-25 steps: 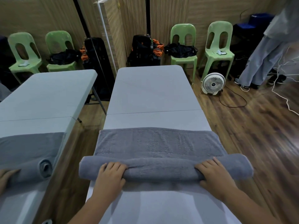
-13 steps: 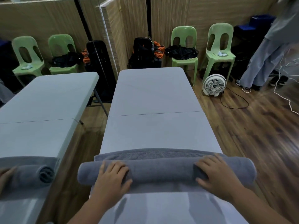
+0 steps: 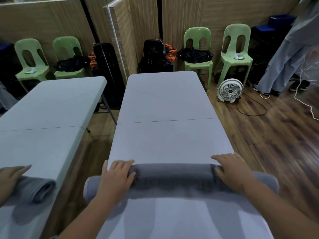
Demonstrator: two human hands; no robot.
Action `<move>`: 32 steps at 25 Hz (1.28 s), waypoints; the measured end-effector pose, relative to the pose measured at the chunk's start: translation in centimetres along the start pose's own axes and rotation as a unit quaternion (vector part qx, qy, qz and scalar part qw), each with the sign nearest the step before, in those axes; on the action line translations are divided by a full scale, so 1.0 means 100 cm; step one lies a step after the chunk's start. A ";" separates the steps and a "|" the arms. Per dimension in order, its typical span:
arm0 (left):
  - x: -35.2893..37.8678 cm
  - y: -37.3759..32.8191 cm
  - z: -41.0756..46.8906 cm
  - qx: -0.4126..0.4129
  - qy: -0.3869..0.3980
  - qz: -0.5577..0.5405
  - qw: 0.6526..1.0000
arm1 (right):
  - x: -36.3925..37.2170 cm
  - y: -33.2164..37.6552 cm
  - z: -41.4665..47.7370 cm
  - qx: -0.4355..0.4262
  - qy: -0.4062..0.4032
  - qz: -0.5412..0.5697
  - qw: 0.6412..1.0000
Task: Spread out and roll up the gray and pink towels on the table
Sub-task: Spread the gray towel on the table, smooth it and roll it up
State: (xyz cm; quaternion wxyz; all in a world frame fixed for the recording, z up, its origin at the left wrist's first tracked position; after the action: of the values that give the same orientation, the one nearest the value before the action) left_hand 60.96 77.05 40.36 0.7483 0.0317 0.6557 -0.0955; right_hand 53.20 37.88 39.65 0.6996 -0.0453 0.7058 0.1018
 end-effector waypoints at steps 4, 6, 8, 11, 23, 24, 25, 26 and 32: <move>0.035 0.042 0.011 -0.031 0.114 0.069 0.991 | 0.024 -0.047 -0.020 0.025 0.144 -0.013 0.989; 0.043 0.046 0.012 -0.056 0.129 0.093 0.986 | 0.029 -0.052 -0.026 0.038 0.161 -0.031 0.986; 0.040 0.033 0.011 -0.082 0.107 0.120 0.984 | 0.031 -0.042 -0.023 0.067 0.141 -0.024 0.987; 0.036 -0.001 -0.003 -0.148 0.148 0.037 0.977 | 0.037 -0.003 -0.020 0.101 0.120 0.047 0.986; 0.040 -0.143 -0.096 -0.207 0.587 -0.388 0.679 | 0.036 0.130 0.001 0.009 0.167 0.142 0.976; 0.030 -0.147 -0.093 -0.116 0.589 -0.341 0.723 | 0.039 0.134 0.004 -0.031 0.185 0.080 0.979; 0.019 -0.149 -0.083 -0.011 0.545 -0.292 0.786 | 0.042 0.139 0.008 -0.070 0.193 0.040 0.978; 0.007 -0.148 -0.071 0.092 0.462 -0.224 0.853 | 0.045 0.141 0.012 -0.103 0.199 0.011 0.974; 0.027 -0.081 -0.025 0.090 0.298 0.024 0.950 | 0.045 0.125 0.023 -0.115 0.209 0.002 0.971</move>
State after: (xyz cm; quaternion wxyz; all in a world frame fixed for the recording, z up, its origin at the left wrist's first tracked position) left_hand 57.39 69.23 37.99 0.5148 0.1418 0.8365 -0.1230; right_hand 52.79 50.88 36.21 0.5266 -0.1444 0.8198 0.1723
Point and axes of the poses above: each hand's wrist, its own z-axis towards the middle knuckle, its own x-axis out of the palm, y = z × x, the point moved 9 cm from there along z, towards the middle knuckle, and after that the axes turned 14 degrees about -x, right-handed, at the moved point
